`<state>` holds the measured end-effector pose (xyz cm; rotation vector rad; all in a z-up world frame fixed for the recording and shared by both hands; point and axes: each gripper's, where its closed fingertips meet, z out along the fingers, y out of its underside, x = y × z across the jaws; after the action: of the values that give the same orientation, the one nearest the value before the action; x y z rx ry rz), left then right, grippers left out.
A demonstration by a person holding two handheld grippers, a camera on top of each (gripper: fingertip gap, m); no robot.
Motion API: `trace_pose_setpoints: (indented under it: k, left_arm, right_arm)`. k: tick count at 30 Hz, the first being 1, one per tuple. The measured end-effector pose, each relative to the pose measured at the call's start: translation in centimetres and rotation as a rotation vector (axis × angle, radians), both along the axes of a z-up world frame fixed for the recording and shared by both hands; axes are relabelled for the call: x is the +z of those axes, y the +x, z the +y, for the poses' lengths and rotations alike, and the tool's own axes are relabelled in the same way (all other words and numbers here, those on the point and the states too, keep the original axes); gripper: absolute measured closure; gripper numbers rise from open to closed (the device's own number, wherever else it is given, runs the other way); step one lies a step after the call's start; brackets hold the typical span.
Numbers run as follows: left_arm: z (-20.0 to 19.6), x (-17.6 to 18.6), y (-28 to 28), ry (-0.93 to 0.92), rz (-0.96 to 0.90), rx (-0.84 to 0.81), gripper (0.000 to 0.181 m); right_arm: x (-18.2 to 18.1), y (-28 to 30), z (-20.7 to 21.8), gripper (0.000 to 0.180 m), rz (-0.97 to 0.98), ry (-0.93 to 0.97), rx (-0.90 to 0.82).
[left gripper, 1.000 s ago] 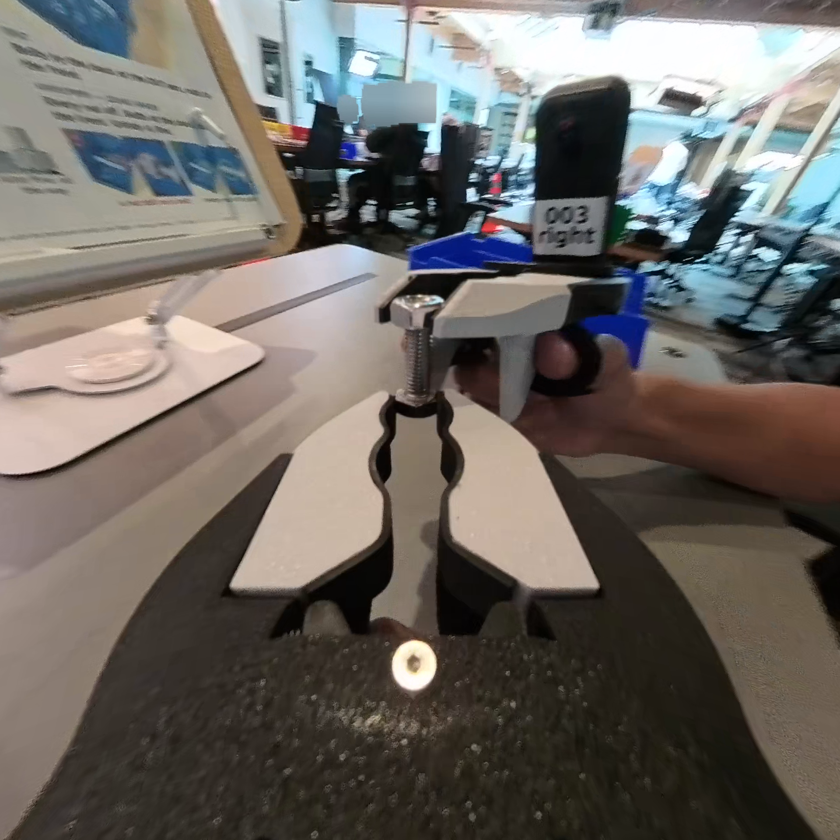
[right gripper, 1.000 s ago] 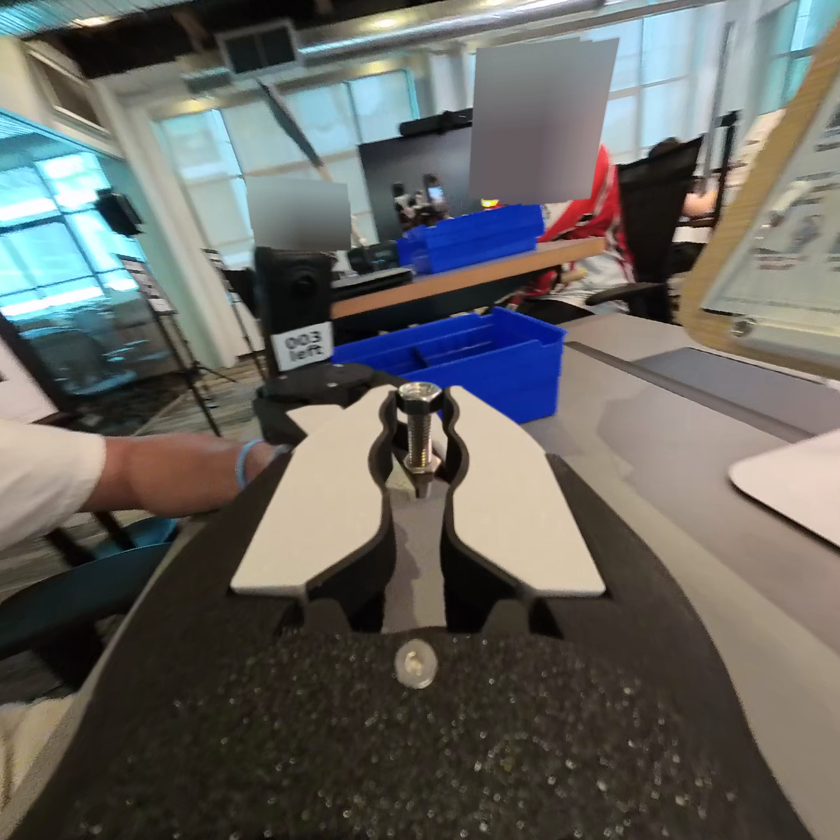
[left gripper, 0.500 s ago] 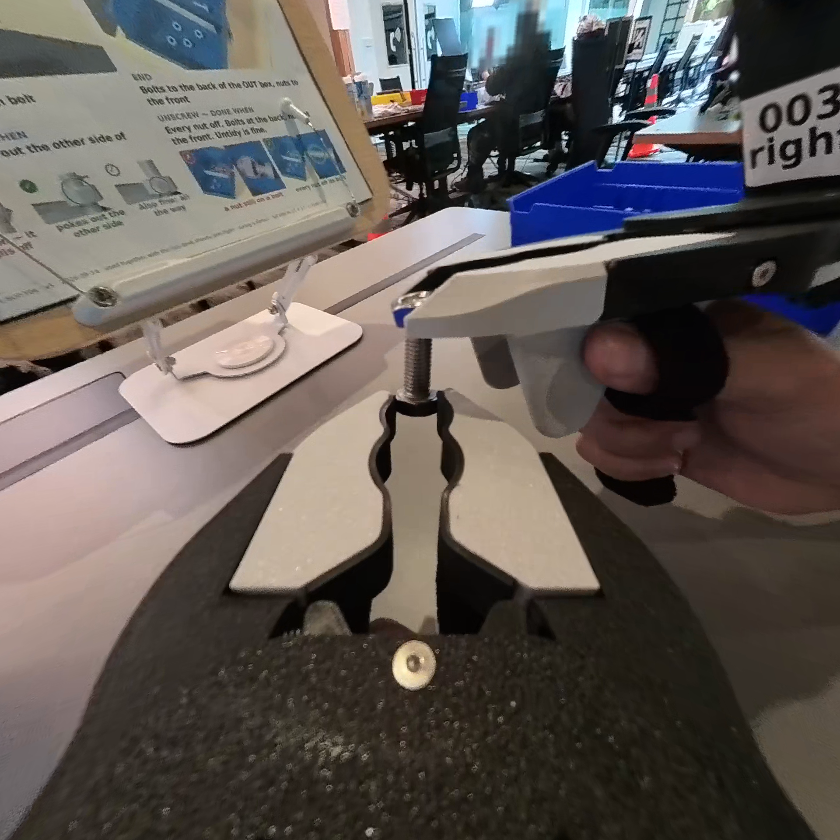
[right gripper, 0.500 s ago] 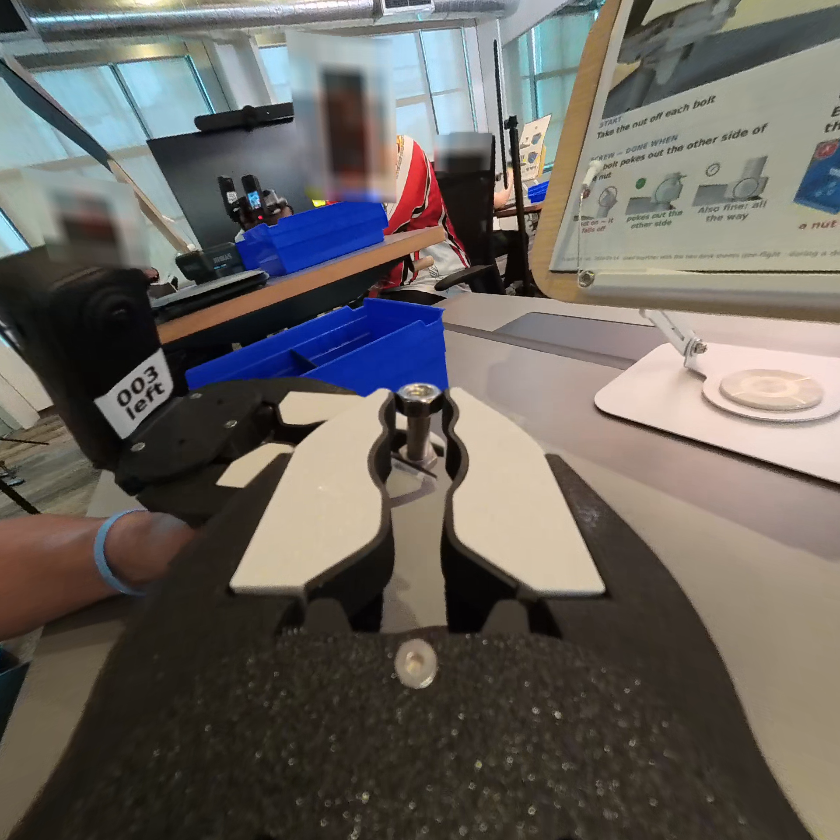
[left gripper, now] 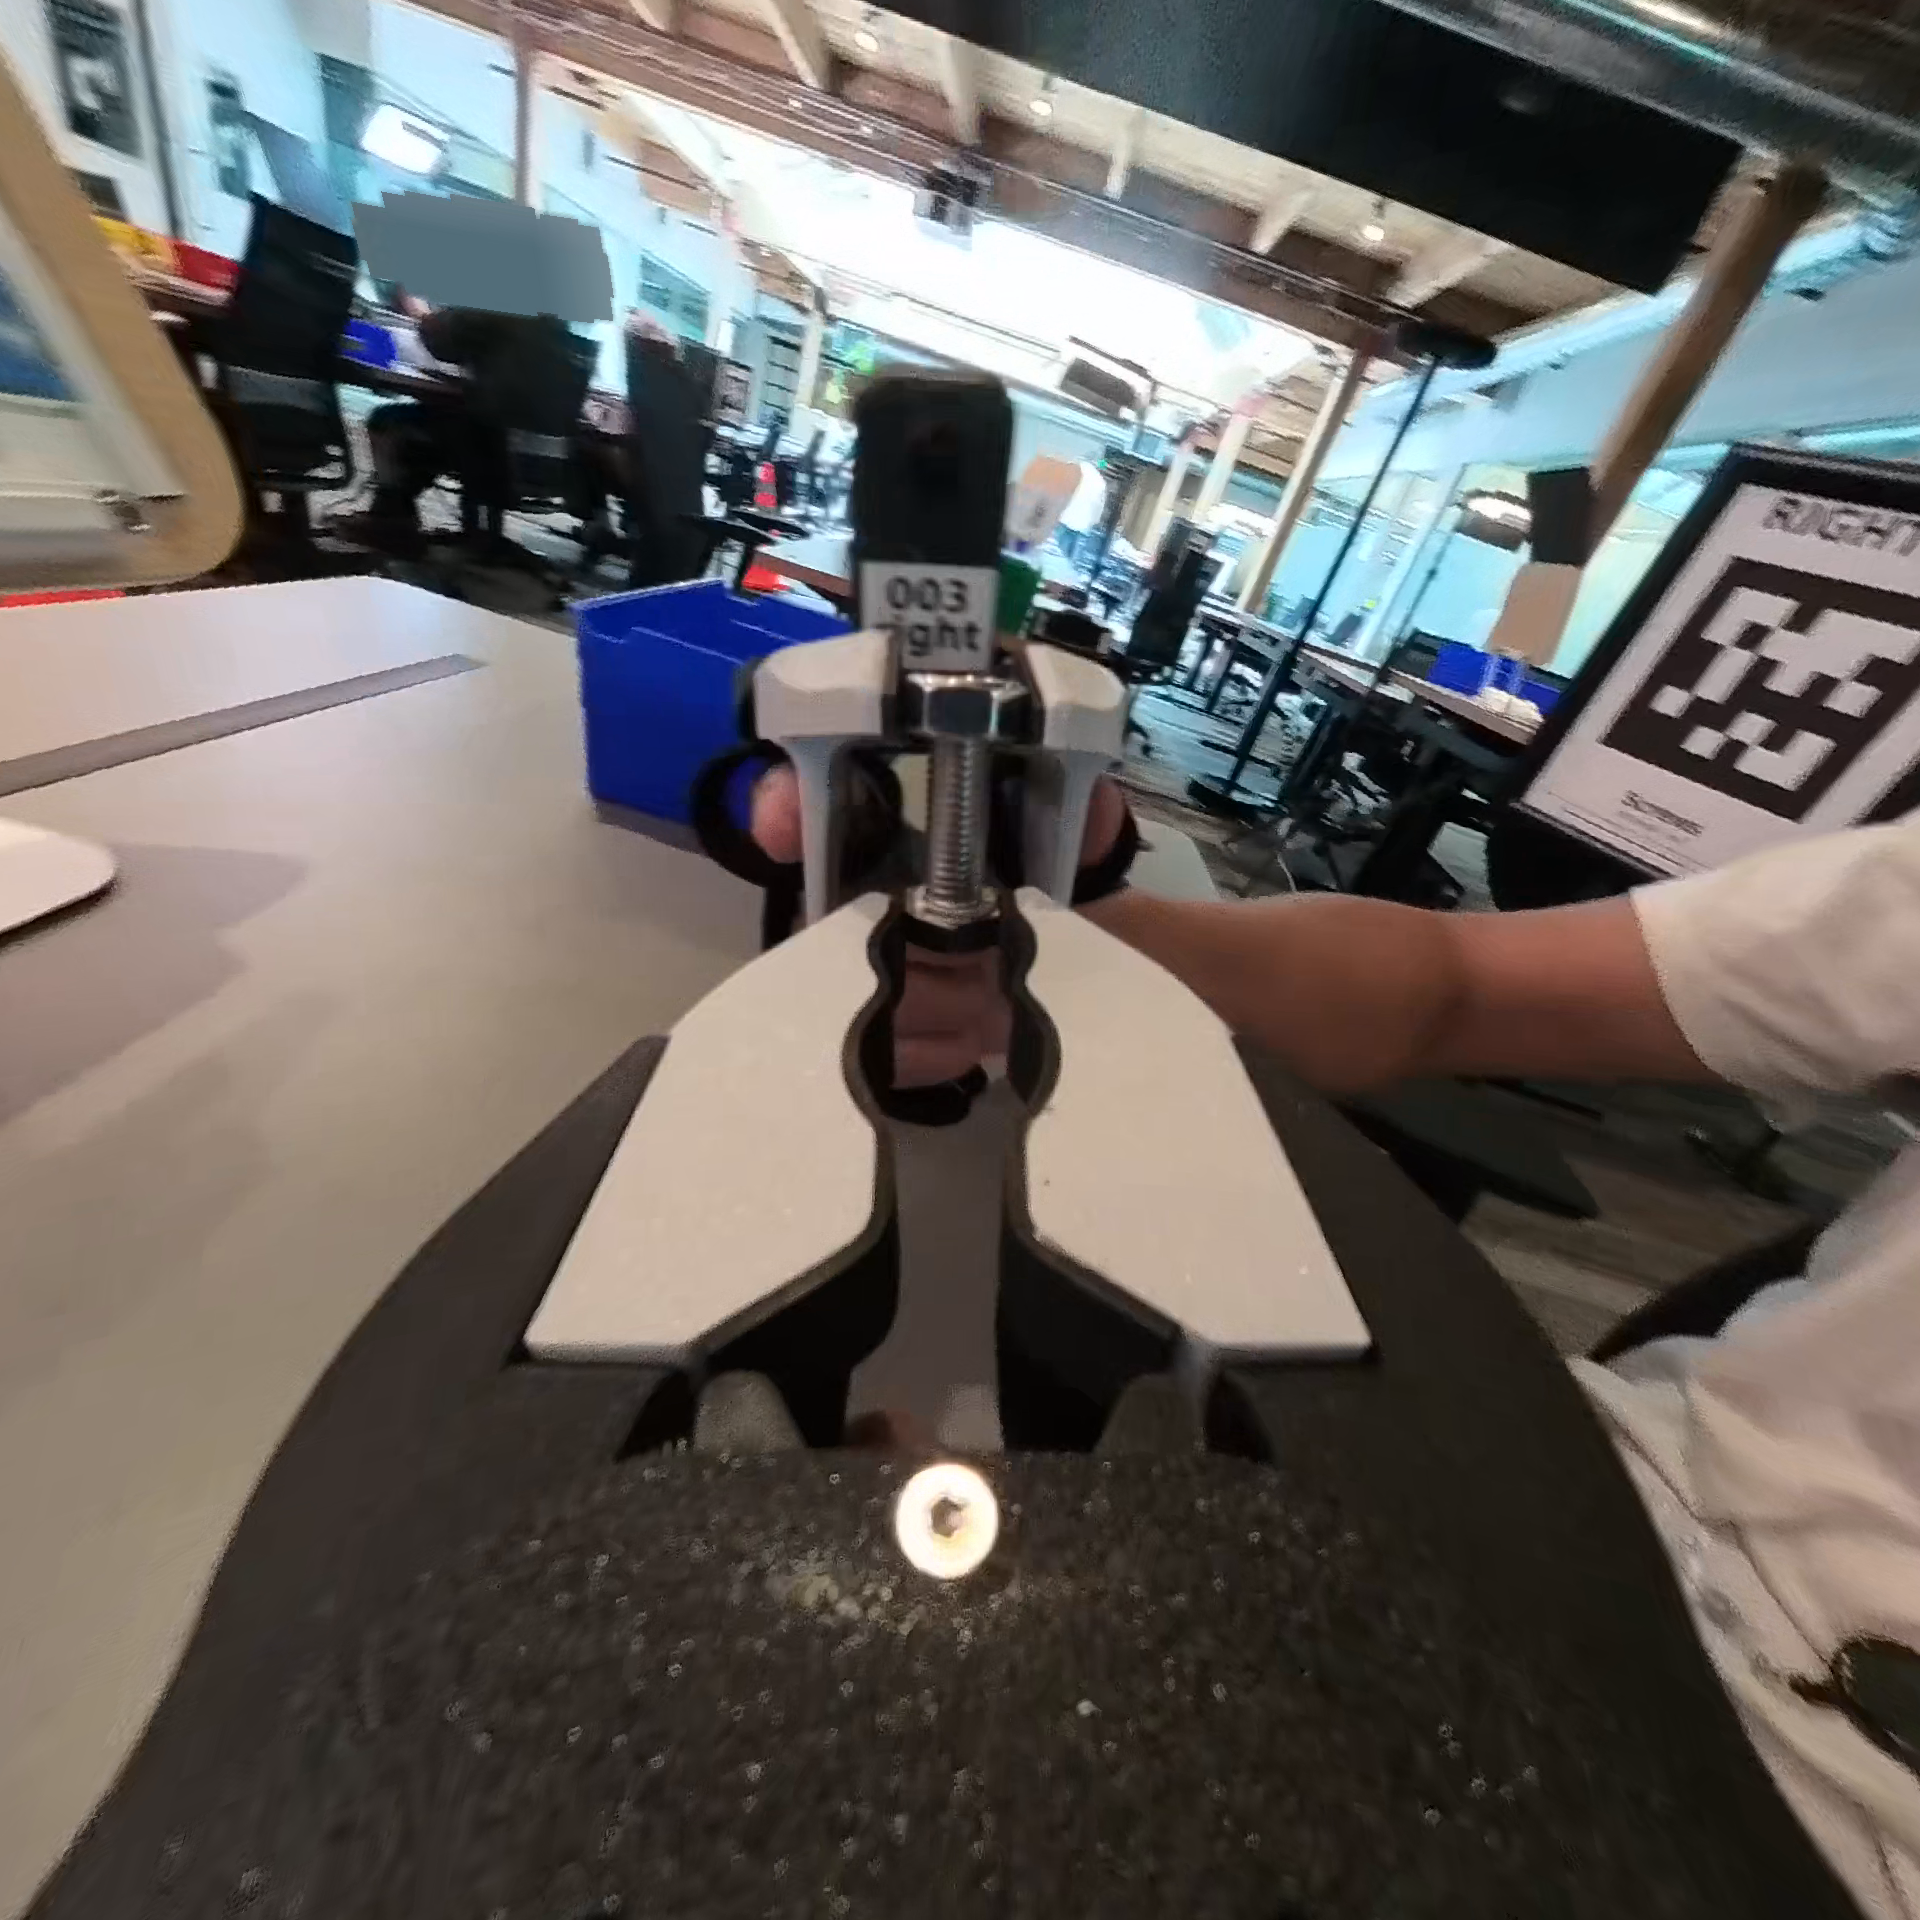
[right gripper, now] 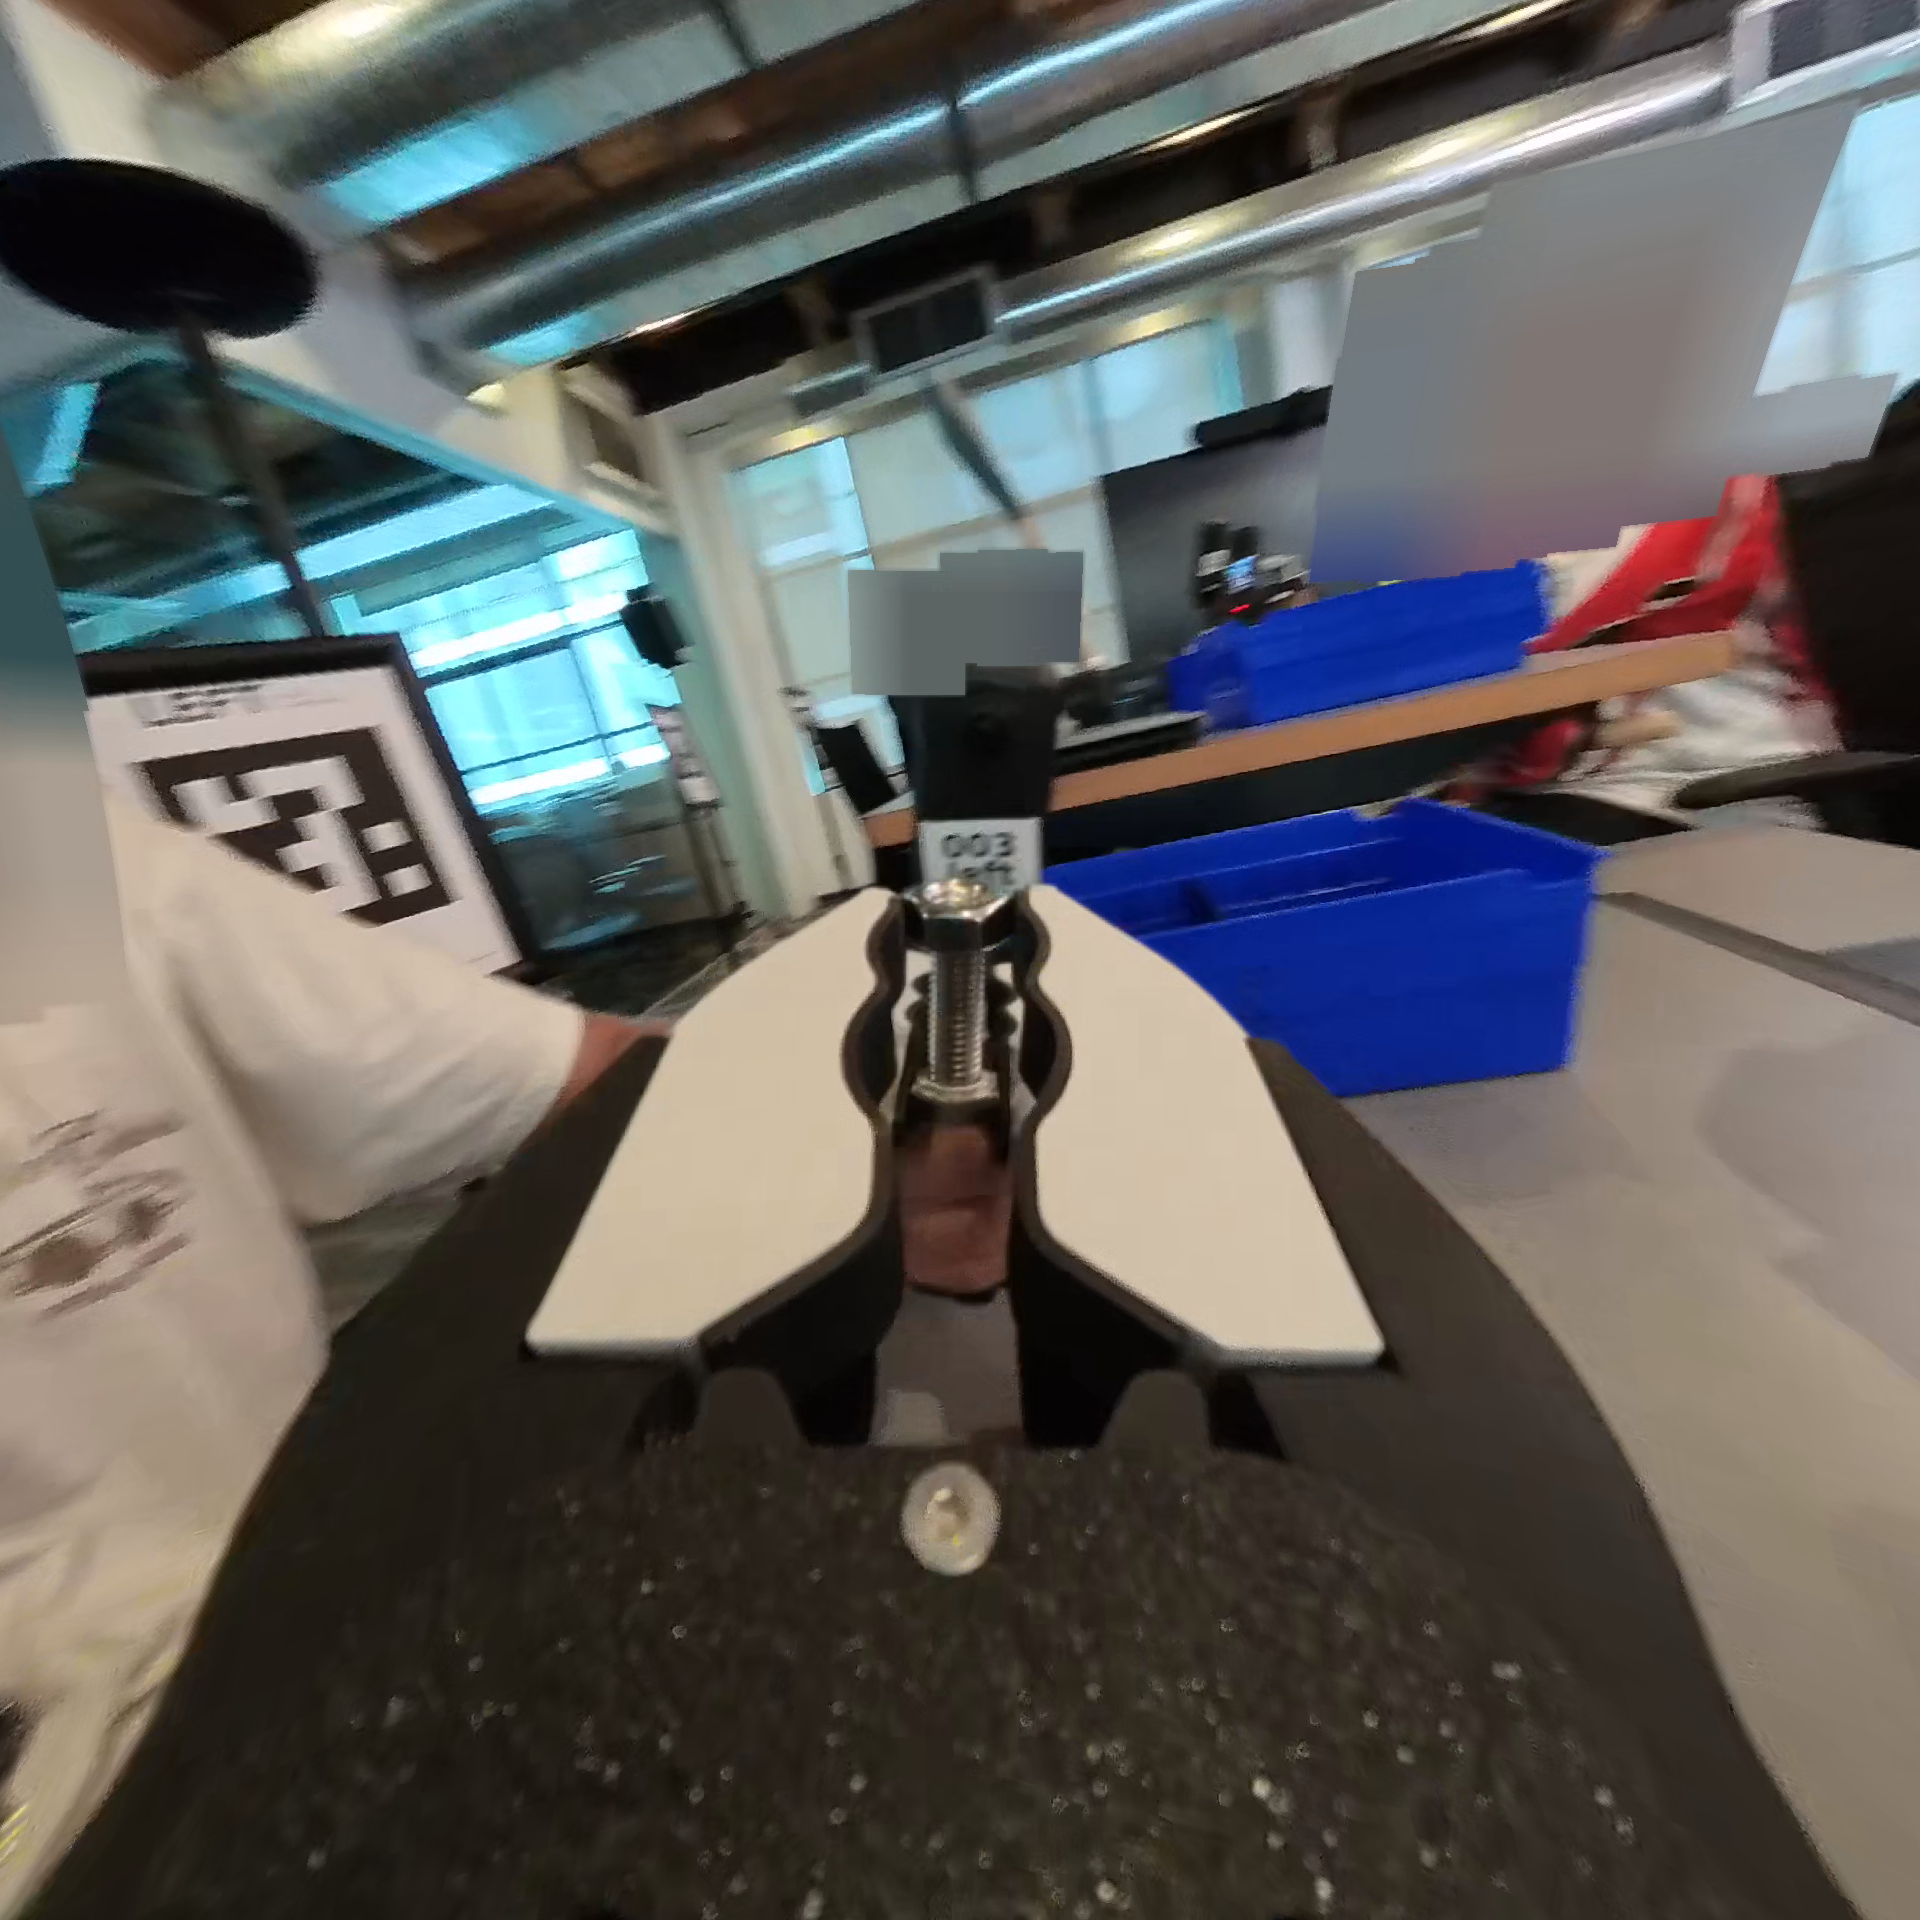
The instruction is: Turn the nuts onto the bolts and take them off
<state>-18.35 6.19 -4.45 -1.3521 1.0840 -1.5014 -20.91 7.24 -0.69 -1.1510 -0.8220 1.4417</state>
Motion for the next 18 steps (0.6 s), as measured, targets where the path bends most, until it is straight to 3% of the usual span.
trace_pose_setpoints:
  k: [7,18]
  left_arm:
    - [-2.9,0.1,-0.5,0.005,0.020,-0.187,0.164]
    - [-3.4,-0.5,-0.6,-0.042,0.033,-0.255,0.164]
  right_arm:
    - [0.8,0.5,-2.8,0.161,-0.007,0.000,0.264]
    - [0.0,0.2,-3.3,0.161,0.009,-0.047,0.358]
